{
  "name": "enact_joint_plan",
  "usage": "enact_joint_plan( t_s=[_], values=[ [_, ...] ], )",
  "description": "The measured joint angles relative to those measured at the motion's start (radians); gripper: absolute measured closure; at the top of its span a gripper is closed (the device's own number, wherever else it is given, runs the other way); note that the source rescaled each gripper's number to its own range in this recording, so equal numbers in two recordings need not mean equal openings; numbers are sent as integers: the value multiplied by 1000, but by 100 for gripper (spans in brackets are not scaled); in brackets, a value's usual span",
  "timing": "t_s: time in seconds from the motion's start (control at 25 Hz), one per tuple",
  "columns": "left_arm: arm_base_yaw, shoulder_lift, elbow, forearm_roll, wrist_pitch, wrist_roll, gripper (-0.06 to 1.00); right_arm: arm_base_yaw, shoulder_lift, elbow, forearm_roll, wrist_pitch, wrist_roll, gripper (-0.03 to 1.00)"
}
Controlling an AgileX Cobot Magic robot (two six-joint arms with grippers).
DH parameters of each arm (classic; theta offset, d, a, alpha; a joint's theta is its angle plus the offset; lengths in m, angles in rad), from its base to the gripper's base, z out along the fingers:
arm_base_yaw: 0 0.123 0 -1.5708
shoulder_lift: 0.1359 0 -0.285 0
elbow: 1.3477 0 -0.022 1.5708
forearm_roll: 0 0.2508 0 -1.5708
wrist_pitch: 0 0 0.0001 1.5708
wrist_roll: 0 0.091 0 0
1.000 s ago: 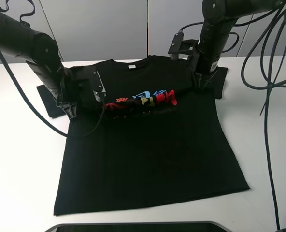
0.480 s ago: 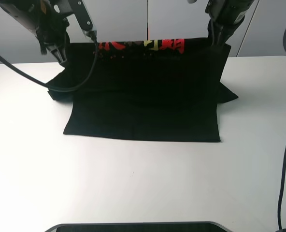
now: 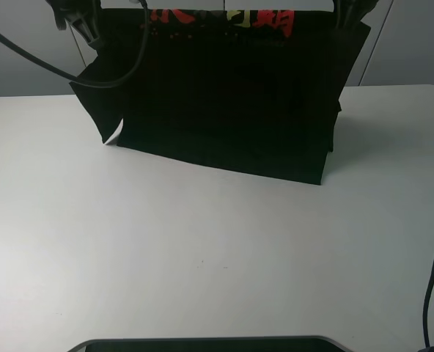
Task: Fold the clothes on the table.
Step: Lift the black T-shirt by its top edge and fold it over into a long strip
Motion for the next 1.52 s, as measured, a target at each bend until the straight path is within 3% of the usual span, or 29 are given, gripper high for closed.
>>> enact_joint_plan(
  t_s=[0.28, 0.48, 0.6, 0.72, 0.8, 0.92, 1.16, 1.28, 1.52],
  values=[
    [0, 0, 0, 28, -74, -1, 94, -2, 4, -4, -83, -79, 14, 97],
    [0, 24, -35, 87, -127, -5, 94, -2, 37, -6, -268, -183, 102, 97],
    [-2, 31, -78, 155, -150, -87, 94, -2, 42, -10, -380, -242, 188, 97],
    [-2, 31, -118, 259, -171, -199, 94, -2, 31, -17, -416, -287, 203, 97],
    [-2, 29, -125, 280, -173, -224, 94, -2, 22, -18, -422, -291, 203, 97],
    [-10, 29, -117, 234, -116, -195, 94, 0, 16, -19, -344, -241, 90, 97],
    [-44, 4, 18, 145, -19, 16, 94, 0, 16, 20, -76, -66, -232, 97],
    [-50, -39, 79, 83, 15, 74, 94, 9, 14, 22, -13, 17, -276, 97],
    [-50, -138, 180, 25, 58, 93, 94, 27, -1, 22, 134, 195, -324, 97]
  ],
)
